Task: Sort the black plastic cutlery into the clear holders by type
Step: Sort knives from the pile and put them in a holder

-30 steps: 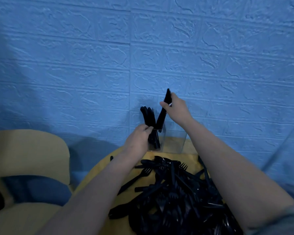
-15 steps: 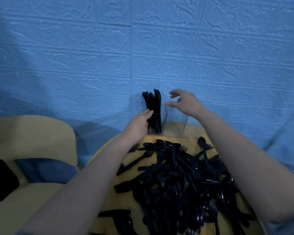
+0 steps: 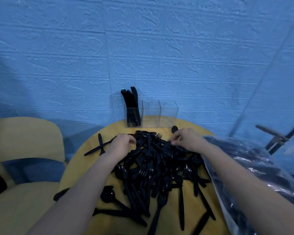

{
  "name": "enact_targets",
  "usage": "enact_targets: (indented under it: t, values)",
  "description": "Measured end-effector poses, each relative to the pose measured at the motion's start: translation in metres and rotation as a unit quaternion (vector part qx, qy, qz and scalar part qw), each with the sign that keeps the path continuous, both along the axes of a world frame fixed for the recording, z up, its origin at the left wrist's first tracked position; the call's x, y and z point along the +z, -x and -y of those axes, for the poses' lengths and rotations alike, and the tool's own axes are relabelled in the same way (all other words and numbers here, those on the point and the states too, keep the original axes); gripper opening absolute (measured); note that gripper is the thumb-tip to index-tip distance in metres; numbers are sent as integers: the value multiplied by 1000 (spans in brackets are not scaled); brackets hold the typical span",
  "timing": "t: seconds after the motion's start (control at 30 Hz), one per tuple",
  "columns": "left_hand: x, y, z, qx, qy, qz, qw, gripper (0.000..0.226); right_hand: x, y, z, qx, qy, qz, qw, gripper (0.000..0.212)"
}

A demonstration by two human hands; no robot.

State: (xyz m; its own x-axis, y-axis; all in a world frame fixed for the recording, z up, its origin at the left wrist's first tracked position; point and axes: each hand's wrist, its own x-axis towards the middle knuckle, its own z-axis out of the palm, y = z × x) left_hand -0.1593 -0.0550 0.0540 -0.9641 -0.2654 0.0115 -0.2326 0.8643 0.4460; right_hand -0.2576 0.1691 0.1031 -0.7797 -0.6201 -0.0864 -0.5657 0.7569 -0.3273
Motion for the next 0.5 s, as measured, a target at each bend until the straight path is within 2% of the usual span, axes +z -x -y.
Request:
enact_targets:
  t: [0.17,0.3,0.5]
  values:
    - [-3,10,-1,-53,64,28,996,39,-15,2,5,-36,11,-42,998,16]
    - [-5,12,-3,-87,130,57,986,43,-23,8,7,-34,-5,-31,999,20]
    - [5,6,-1,-105,192,52,974,29,-24,6,-2,-42,13,-27,999,19]
